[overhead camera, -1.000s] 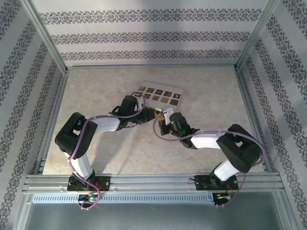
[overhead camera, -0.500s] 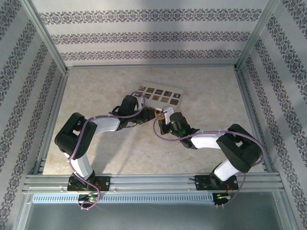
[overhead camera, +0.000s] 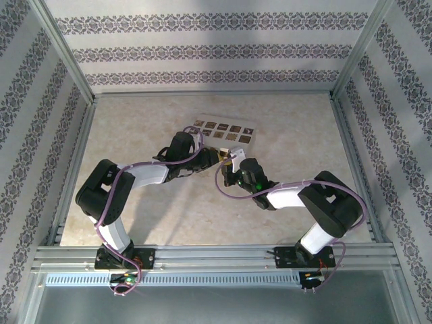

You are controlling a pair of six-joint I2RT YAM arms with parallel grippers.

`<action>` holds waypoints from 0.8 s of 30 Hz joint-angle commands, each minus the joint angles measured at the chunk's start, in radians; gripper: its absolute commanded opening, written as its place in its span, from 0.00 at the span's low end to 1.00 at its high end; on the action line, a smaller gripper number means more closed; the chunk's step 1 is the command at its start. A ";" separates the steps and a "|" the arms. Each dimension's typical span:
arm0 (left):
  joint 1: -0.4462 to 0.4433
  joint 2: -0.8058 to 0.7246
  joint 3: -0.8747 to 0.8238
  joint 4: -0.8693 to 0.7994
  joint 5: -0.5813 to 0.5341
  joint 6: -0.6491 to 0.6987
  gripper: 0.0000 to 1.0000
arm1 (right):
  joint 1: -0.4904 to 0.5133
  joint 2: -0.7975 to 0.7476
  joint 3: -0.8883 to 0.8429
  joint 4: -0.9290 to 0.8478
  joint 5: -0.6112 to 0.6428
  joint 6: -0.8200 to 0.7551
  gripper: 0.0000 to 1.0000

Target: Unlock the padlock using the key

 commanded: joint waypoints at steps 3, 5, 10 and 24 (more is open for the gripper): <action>-0.035 -0.040 0.042 0.009 0.075 -0.025 0.20 | -0.020 0.020 0.021 0.119 -0.048 -0.002 0.00; -0.037 -0.039 0.043 0.009 0.075 -0.025 0.20 | -0.028 0.020 0.026 0.125 -0.065 -0.001 0.00; -0.043 -0.037 0.051 0.007 0.078 -0.028 0.20 | -0.048 0.026 0.048 0.134 -0.110 0.011 0.00; -0.049 -0.018 0.053 0.033 0.077 -0.041 0.20 | -0.054 0.092 0.121 0.199 -0.158 0.076 0.00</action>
